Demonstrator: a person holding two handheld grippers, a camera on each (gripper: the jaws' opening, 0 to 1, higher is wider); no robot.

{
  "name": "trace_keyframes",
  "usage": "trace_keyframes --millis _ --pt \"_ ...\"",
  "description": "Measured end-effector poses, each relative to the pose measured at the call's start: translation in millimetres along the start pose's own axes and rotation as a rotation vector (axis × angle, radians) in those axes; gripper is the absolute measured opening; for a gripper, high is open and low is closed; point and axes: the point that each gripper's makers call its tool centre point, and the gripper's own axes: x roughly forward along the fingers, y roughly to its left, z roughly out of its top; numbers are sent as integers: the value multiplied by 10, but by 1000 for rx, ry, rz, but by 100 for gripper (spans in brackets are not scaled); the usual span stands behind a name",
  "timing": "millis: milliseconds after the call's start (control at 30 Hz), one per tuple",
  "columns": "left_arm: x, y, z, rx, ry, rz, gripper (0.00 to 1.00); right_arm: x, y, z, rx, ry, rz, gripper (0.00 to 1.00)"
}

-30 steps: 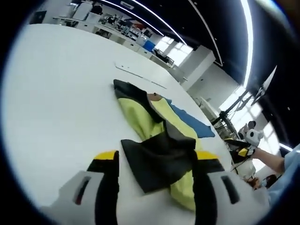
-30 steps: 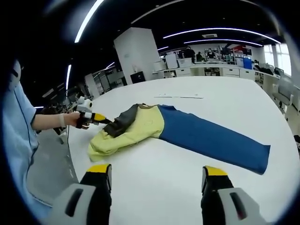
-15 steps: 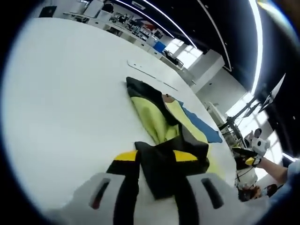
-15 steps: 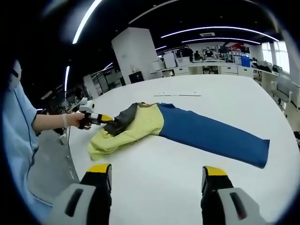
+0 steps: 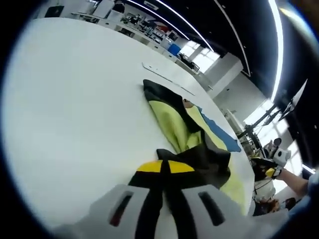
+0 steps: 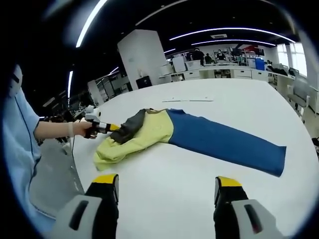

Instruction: Fold the garment on the visible template until the final outline fits inside the template.

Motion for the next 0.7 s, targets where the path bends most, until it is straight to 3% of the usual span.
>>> trace_keyframes --millis 367,700 --pt "-132 44 59 -1 -1 11 0 -9 11 17 -2 -4 -1 78" --pt "-748 256 521 64 -130 35 0 59 45 66 -4 -15 10 78"
